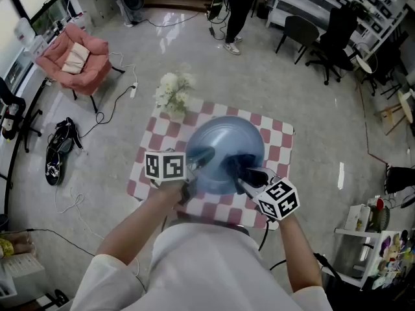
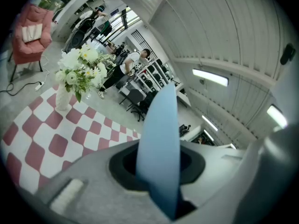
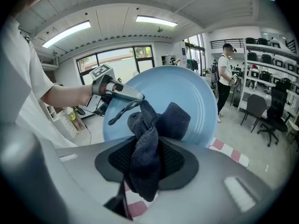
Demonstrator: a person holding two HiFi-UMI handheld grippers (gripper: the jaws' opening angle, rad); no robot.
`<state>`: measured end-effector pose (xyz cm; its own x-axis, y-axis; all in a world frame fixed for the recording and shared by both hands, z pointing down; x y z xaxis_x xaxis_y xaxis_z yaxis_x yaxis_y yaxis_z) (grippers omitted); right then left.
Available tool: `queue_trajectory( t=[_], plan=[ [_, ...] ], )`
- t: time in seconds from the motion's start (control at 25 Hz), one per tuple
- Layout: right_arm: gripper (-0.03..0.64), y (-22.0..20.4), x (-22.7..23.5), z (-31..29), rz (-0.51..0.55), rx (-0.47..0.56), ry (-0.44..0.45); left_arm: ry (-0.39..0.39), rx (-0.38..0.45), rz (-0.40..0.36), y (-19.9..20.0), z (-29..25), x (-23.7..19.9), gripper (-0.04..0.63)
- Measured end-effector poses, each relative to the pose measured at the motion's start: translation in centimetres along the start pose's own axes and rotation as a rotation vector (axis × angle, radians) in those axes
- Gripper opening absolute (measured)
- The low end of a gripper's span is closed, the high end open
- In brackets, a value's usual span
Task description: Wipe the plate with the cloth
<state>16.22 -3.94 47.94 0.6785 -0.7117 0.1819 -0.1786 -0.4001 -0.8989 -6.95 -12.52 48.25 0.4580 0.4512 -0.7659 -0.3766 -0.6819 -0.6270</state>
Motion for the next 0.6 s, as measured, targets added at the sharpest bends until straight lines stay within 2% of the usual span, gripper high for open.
queue_trajectory(
  t=[0.24,0.6],
  plan=[
    [0.132,-0.5,-1.2,-0.4,-0.002,-0.014,0.029,0.013,0.031,0.006,-0.5,-0.3,0.3,0.078],
    [0.132,-0.5,-3.1,-1.8,0.025,-0.064,0.113,0.037,0.047,-0.028,-1.1,-0.6,1.1,0.078]
  ],
)
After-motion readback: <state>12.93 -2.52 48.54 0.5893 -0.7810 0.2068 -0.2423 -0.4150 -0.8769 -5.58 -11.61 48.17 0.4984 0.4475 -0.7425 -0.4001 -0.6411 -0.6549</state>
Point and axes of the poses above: the fingertips, and each gripper's own axes: z backward along the fingers, x to its right, y out of its top, the point moved 10 cm from there along z, backward along the fingers, and after that the axes turned 14 degrees about x, right-handed, at the moved point
